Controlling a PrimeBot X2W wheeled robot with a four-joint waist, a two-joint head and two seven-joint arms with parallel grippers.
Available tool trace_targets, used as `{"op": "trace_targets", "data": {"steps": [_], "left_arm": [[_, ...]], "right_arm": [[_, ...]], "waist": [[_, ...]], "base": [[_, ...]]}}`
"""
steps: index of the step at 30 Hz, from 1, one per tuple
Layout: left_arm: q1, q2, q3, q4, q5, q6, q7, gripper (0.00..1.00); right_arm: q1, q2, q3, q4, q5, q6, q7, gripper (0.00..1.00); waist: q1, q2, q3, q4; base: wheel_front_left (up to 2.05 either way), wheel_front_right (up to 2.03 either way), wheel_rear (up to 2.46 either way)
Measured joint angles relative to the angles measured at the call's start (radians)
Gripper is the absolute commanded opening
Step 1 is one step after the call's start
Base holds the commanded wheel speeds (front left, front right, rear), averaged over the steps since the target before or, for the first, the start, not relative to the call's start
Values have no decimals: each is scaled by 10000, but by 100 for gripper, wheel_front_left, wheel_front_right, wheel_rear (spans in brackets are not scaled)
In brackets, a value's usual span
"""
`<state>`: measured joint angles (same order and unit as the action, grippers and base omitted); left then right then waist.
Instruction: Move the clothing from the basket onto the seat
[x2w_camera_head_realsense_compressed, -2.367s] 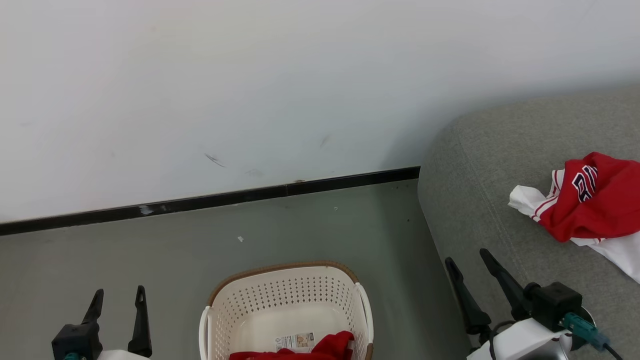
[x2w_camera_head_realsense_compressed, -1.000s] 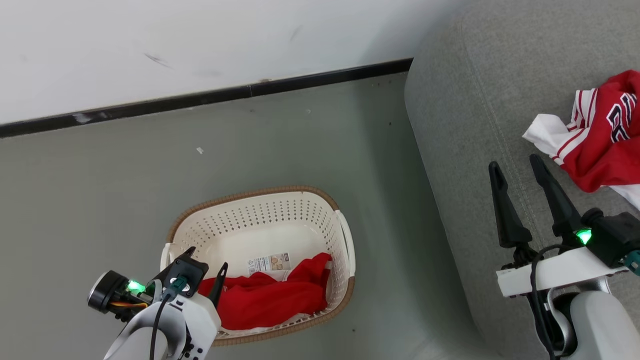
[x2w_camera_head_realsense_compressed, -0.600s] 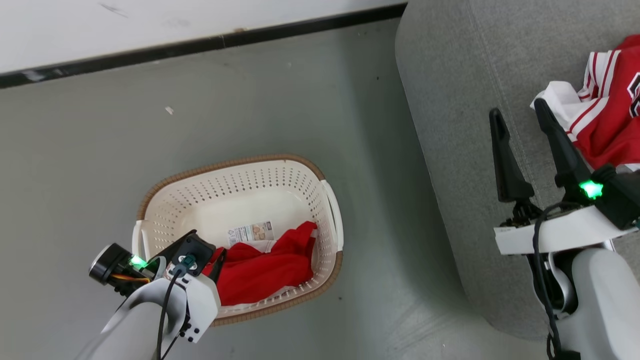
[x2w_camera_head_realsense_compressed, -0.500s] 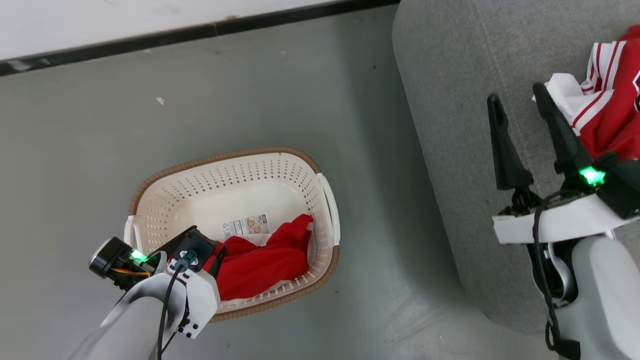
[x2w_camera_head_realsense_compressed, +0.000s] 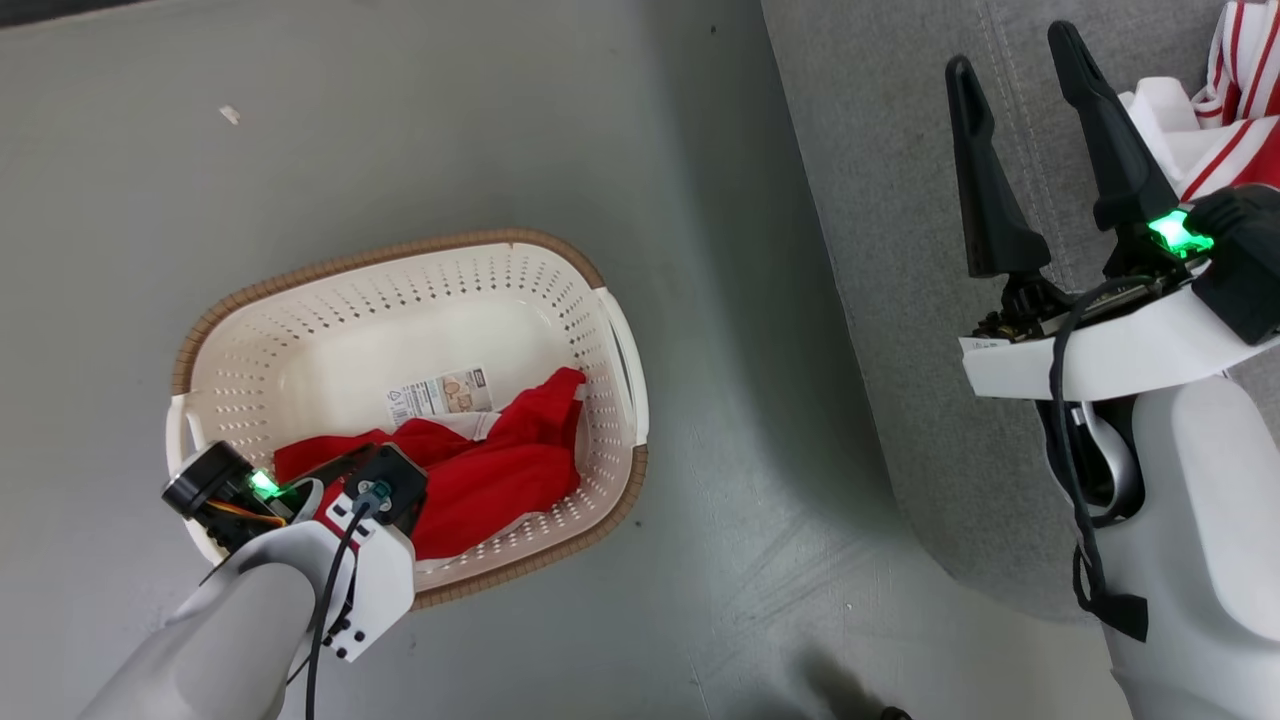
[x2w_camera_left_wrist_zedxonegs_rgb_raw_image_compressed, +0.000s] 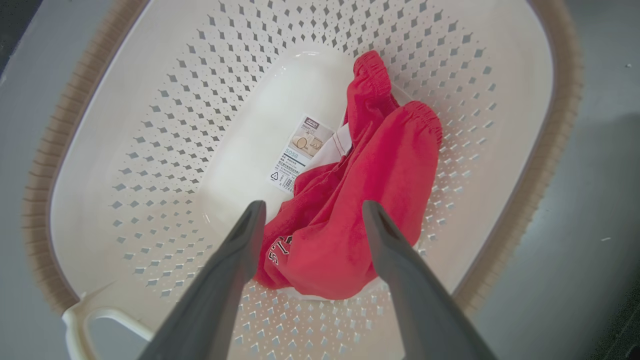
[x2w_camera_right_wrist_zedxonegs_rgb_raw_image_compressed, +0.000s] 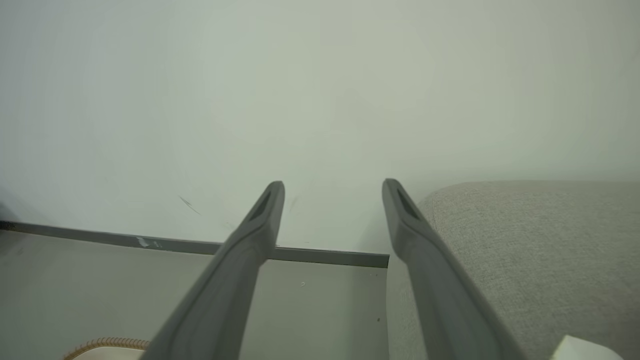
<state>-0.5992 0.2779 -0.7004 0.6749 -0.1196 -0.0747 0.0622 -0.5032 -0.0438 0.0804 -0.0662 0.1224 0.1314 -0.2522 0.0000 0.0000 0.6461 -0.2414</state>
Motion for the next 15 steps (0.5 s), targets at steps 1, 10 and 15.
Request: {"op": "trace_targets", "data": {"steps": [1, 10, 15], "left_arm": [[-58, 27, -21, 52, 13, -4, 48, 100], [-477, 82, -303, 345, 150, -203, 174, 100], [-741, 190, -433, 573, 270, -301, 349, 100]], "right_arm": [[-75, -2, 17, 12, 12, 0, 0, 100], [-549, -2, 136, 132, 211, 0, -2, 100], [-848, -2, 199, 130, 347, 0, -2, 100]], "waist": [[0, 0, 85, -33], [0, 0, 755, -309], [0, 0, 1070, -464]], "base": [[0, 0, 0], [0, 0, 0], [0, 0, 0]]}}
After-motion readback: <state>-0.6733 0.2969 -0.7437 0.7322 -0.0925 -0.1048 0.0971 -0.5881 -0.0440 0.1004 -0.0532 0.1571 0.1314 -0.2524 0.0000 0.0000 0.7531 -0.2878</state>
